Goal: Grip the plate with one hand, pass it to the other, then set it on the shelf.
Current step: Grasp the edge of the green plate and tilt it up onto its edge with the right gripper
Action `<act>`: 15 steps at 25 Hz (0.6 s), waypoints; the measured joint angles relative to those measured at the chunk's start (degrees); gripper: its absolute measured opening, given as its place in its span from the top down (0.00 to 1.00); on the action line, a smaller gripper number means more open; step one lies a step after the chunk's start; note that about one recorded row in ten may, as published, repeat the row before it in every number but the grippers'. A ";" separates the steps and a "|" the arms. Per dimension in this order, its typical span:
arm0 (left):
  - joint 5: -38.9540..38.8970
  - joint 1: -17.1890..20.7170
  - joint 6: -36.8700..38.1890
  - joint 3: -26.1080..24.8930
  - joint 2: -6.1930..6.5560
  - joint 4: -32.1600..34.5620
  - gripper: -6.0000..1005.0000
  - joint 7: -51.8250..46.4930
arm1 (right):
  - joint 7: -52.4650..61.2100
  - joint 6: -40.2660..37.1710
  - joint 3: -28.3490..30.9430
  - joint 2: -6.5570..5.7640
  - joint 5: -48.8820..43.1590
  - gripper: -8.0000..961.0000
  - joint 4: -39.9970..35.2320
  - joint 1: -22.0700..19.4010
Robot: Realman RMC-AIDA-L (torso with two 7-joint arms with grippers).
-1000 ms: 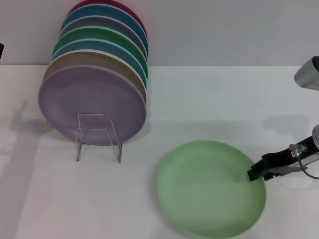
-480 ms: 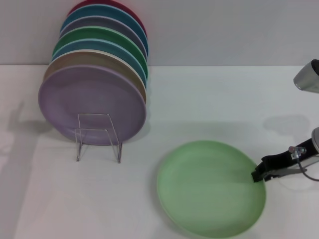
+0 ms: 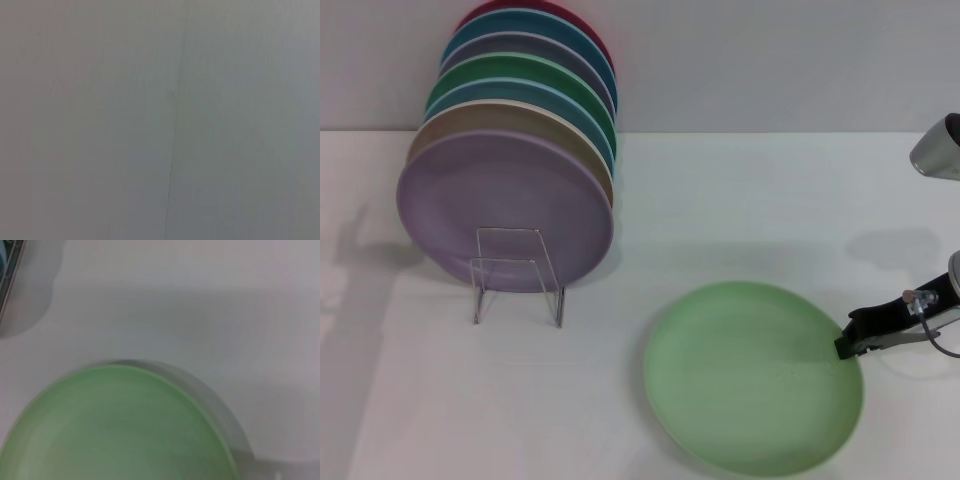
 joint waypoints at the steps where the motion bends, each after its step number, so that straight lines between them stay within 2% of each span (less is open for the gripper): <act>1: 0.00 0.01 0.08 0.00 0.00 0.00 0.21 0.00 | -0.33 -0.01 0.07 0.05 0.00 0.96 0.05 -0.05; 10: 0.00 0.02 0.28 0.17 0.00 0.00 0.21 0.00 | -2.06 -0.45 -0.04 0.53 0.11 0.97 2.10 -0.40; 15: 0.01 0.20 0.33 0.28 0.00 0.00 0.21 0.00 | -3.73 -0.83 0.54 0.99 0.25 0.97 7.82 -2.18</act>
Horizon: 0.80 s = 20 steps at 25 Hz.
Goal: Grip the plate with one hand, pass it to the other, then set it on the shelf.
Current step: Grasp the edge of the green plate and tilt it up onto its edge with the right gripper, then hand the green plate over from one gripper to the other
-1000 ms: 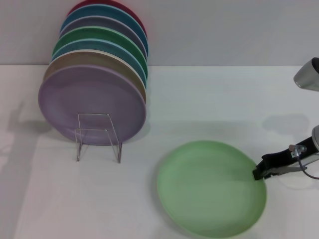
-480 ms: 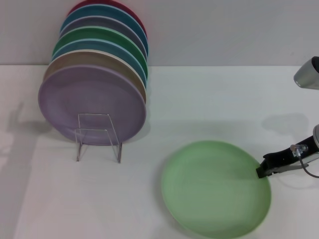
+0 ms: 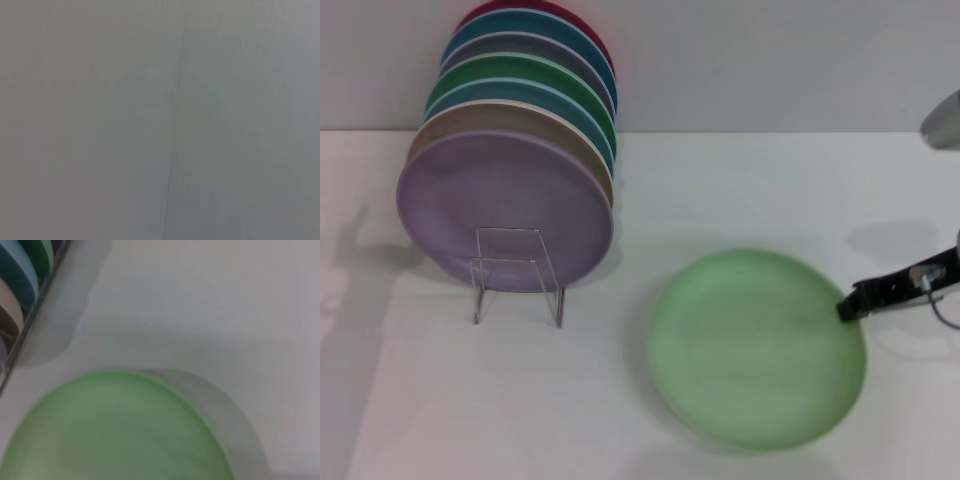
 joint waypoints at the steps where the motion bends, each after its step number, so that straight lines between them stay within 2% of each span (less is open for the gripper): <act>1: 0.00 0.02 0.00 0.00 0.00 0.00 0.21 0.00 | -0.30 -0.05 0.06 0.08 0.05 0.97 1.68 -0.51; 8: 0.00 0.21 0.12 0.20 0.00 0.00 0.21 0.00 | -1.89 -1.95 0.61 0.30 -0.24 0.97 9.68 -3.53; 16: 0.33 0.24 0.87 0.26 0.00 0.00 0.21 0.00 | -1.98 -7.70 1.48 0.34 -1.98 0.97 13.08 -5.60; 20: 0.35 0.24 0.75 0.33 0.00 0.00 0.21 0.00 | -3.26 -12.14 0.95 0.78 -2.36 0.97 13.66 -6.39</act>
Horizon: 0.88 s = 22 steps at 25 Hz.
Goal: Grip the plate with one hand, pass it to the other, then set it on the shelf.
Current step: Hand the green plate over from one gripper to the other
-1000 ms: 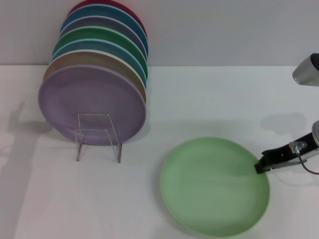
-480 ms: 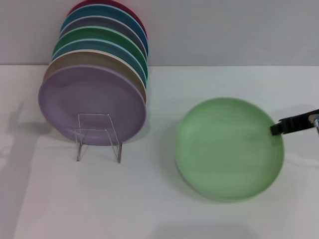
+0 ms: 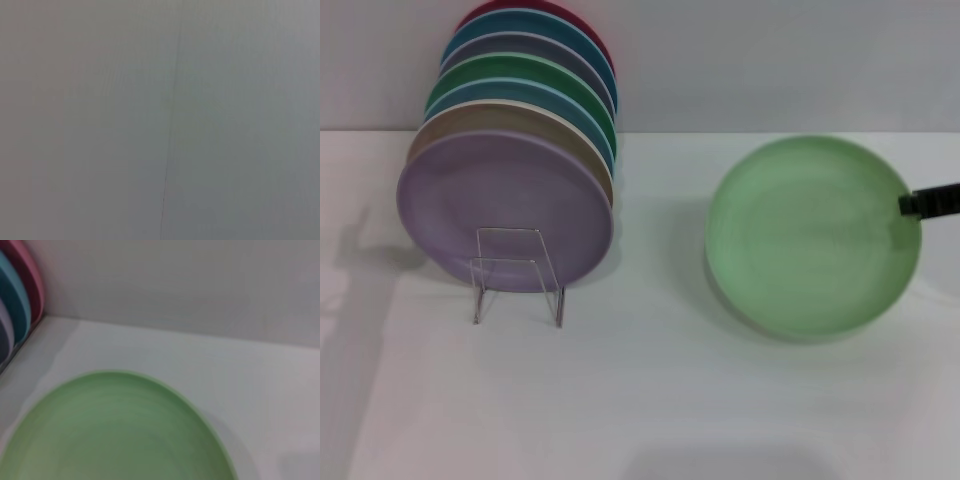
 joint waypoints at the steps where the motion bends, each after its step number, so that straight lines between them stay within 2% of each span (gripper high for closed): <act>1: 0.00 0.00 -0.01 0.01 0.00 0.00 0.21 0.00 | -0.35 -1.19 -0.21 0.07 0.00 0.97 0.10 -0.16; 12: 0.00 -0.11 0.14 0.02 0.00 0.00 0.21 -0.68 | -4.87 -12.59 -3.86 0.18 -0.02 0.97 0.55 -0.46; 22: -0.16 -0.33 0.02 -0.17 0.10 0.00 0.22 -0.79 | -5.91 -32.40 -16.08 0.24 -0.09 0.97 -0.90 -3.13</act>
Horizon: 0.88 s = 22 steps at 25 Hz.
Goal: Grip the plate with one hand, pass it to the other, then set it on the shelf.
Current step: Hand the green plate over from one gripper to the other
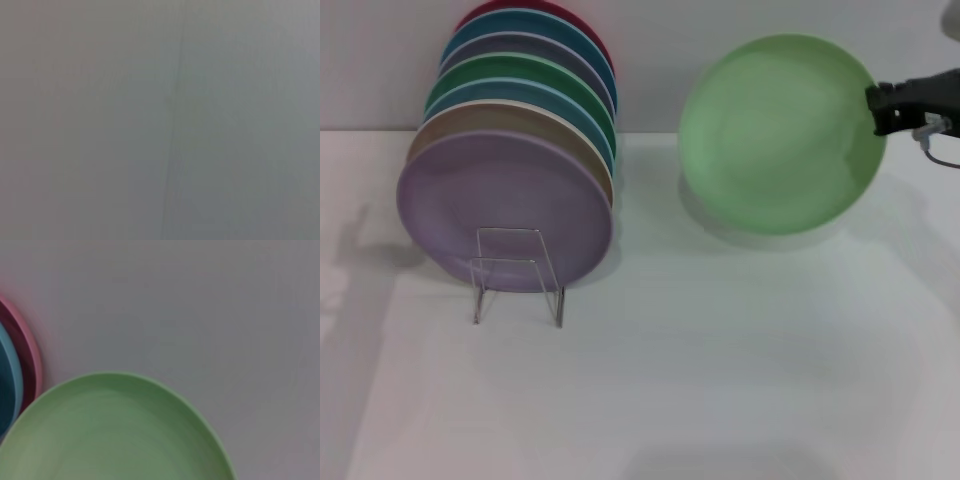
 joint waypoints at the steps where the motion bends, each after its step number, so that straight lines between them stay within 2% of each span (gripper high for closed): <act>1: -0.13 0.02 -0.10 -0.01 0.04 0.00 0.22 -0.07 | -0.01 -1.97 -1.21 0.01 -0.04 0.97 -0.17 -0.49; 7: -0.17 -0.02 -0.30 0.15 0.00 0.47 0.22 -0.70 | -0.01 -16.56 -9.51 0.23 -0.70 0.97 -0.57 -5.33; 8: -0.15 -0.02 -0.41 0.17 -0.01 0.53 0.22 -0.71 | -0.02 -21.78 -11.86 0.24 -0.83 0.97 -1.56 -6.83; 9: -0.15 -0.02 -0.41 0.17 -0.01 0.53 0.22 -0.71 | -0.02 -21.78 -11.86 0.24 -0.83 0.97 -1.56 -6.83; 10: -0.10 0.12 -0.56 0.18 -0.03 0.57 0.22 -0.74 | -0.02 -27.13 -13.92 0.25 -0.87 0.97 -3.28 -7.91; 11: -0.10 0.12 -0.56 0.18 -0.03 0.57 0.22 -0.74 | -0.02 -27.13 -13.92 0.25 -0.87 0.97 -3.28 -7.91; 12: -0.07 0.29 -0.63 0.19 -0.06 0.61 0.22 -0.83 | -0.03 -30.09 -14.99 0.25 -0.88 0.97 -4.46 -8.41; 13: 0.03 0.57 -0.68 0.26 -0.09 0.62 0.22 -1.25 | -0.04 -36.34 -17.05 0.26 -0.98 0.97 -7.20 -9.16; 14: 0.03 0.57 -0.68 0.26 -0.09 0.62 0.22 -1.25 | -0.04 -36.34 -17.05 0.26 -0.98 0.97 -7.20 -9.16; 17: 0.16 1.45 -0.61 0.79 -0.11 0.62 0.22 -2.93 | -0.05 -45.04 -20.06 0.26 -1.19 0.97 -11.59 -9.93; 18: 0.16 1.88 -0.51 0.99 -0.11 0.62 0.22 -3.79 | -0.06 -51.54 -22.41 0.24 -1.19 0.97 -14.89 -10.09; 20: 0.16 2.19 -0.42 1.19 -0.11 0.61 0.22 -4.10 | 0.06 -54.16 -23.42 0.21 -1.19 0.97 -16.50 -10.12; 22: 0.26 3.70 1.57 2.72 -0.11 0.18 0.22 -4.35 | 1.41 -67.32 -28.17 0.26 -0.90 0.97 -22.30 -10.86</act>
